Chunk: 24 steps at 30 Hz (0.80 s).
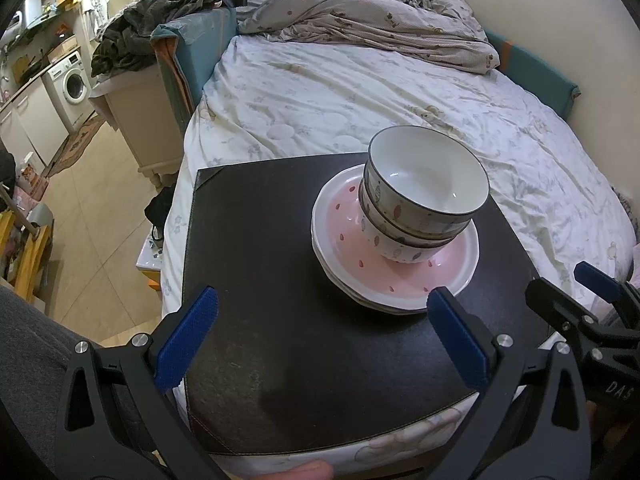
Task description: Organize plates and bowls
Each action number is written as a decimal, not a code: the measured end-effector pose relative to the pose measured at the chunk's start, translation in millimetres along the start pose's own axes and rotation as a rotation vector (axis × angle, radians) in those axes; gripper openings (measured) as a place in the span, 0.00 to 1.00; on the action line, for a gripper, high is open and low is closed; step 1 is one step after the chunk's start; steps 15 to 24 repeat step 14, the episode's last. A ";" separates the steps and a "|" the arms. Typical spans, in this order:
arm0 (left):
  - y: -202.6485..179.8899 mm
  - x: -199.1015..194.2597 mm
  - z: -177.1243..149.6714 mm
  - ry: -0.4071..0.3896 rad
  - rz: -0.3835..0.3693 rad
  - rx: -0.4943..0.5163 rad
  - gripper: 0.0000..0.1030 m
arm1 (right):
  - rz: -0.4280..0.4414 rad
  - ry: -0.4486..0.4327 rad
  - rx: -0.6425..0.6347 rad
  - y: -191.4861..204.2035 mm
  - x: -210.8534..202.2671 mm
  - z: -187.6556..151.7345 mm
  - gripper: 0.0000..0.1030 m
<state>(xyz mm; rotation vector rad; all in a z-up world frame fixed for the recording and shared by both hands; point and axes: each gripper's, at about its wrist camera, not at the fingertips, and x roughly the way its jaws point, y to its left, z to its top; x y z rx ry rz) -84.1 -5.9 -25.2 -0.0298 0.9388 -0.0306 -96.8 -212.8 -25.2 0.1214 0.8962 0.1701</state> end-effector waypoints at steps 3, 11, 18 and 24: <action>0.0 0.9 0.0 0.000 0.002 0.001 1.00 | 0.000 -0.001 -0.002 -0.1 0.0 0.0 1.00; -1.6 1.1 -1.5 0.001 0.000 -0.001 1.00 | 0.000 -0.003 -0.004 0.2 -0.3 0.9 1.00; -3.5 -0.2 -2.6 -0.007 -0.008 0.000 1.00 | 0.001 -0.001 -0.005 0.0 -0.2 1.0 1.00; -3.5 -0.2 -2.6 -0.007 -0.008 0.000 1.00 | 0.001 -0.001 -0.005 0.0 -0.2 1.0 1.00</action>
